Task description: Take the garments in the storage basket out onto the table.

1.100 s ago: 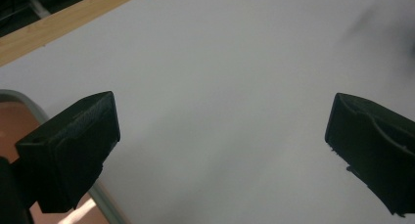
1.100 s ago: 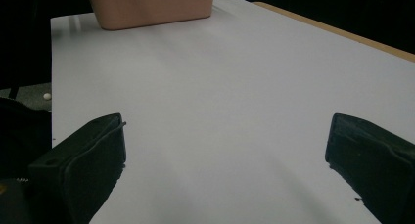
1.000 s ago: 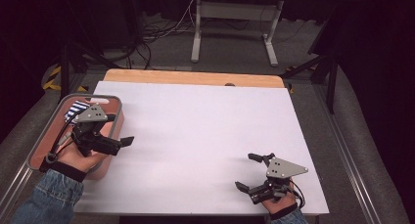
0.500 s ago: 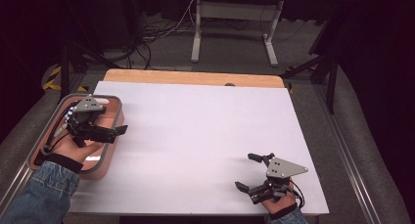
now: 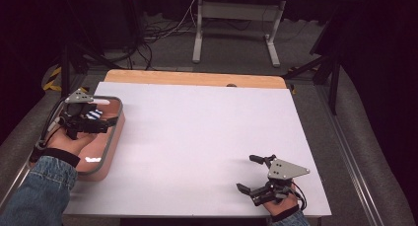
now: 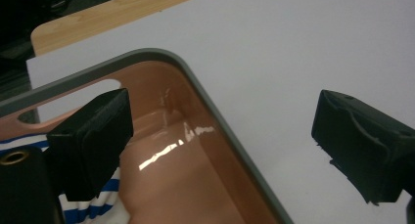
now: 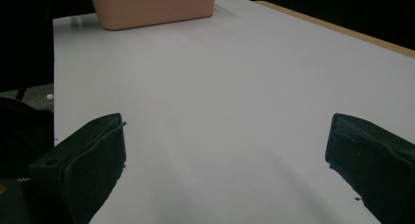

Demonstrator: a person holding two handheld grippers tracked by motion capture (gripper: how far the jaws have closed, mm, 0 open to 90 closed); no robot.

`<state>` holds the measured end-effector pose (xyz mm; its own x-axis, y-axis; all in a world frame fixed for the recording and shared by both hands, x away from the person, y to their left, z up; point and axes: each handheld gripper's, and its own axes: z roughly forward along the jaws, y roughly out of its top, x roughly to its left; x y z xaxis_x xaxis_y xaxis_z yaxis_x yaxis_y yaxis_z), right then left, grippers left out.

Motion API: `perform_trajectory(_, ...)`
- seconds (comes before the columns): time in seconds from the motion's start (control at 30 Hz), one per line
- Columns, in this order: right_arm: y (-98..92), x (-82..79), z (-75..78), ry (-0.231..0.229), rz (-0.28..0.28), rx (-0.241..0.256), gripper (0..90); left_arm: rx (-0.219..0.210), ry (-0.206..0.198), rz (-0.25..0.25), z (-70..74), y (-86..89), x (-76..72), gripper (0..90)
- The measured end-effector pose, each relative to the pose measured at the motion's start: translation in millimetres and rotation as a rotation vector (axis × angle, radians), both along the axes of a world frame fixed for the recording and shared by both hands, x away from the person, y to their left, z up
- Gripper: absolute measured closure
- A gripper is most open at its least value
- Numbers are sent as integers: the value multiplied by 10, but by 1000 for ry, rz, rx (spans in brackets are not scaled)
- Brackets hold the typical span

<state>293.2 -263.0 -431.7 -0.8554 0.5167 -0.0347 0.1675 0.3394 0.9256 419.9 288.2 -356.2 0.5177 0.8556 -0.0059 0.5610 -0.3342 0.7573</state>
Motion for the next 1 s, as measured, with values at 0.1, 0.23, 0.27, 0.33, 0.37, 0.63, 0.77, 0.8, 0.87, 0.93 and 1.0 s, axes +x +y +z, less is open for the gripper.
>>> perform_trajectory(0.1, 1, 0, -1, 0, 0, -1, 21, -3, 7, 38, -28, 69, 51, 97)
perform_trajectory(0.23, -2, 3, -1, 4, 6, 3, 21, -17, 10, 73, -64, 165, 119, 104)
perform_trajectory(0.27, -3, 3, -1, 4, 6, 4, 21, -27, 14, 81, -70, 181, 129, 104)
perform_trajectory(0.33, -3, 3, -2, 5, 7, 5, 21, -41, 17, 100, -87, 218, 154, 102)
perform_trajectory(0.37, -3, 3, -3, 6, 7, 5, 21, -38, 17, 114, -98, 236, 170, 101)
perform_trajectory(0.63, -2, 2, -2, 5, 10, 4, 21, -9, 49, 165, -191, 319, 261, 103)
perform_trajectory(0.77, -2, 2, -2, 5, 11, 6, 21, -15, 65, 195, -226, 378, 306, 116)
perform_trajectory(0.8, -2, 1, -2, 5, 13, 6, 21, -12, 65, 200, -229, 387, 311, 116)
perform_trajectory(0.87, -2, 0, -2, 5, 13, 7, 21, -13, 67, 221, -238, 410, 326, 116)
perform_trajectory(0.93, -2, 0, -2, 5, 13, 7, 21, -5, 73, 236, -249, 430, 338, 112)
perform_trajectory(1.0, -1, 1, -3, 5, 14, 5, 21, 1, 83, 261, -270, 466, 358, 112)
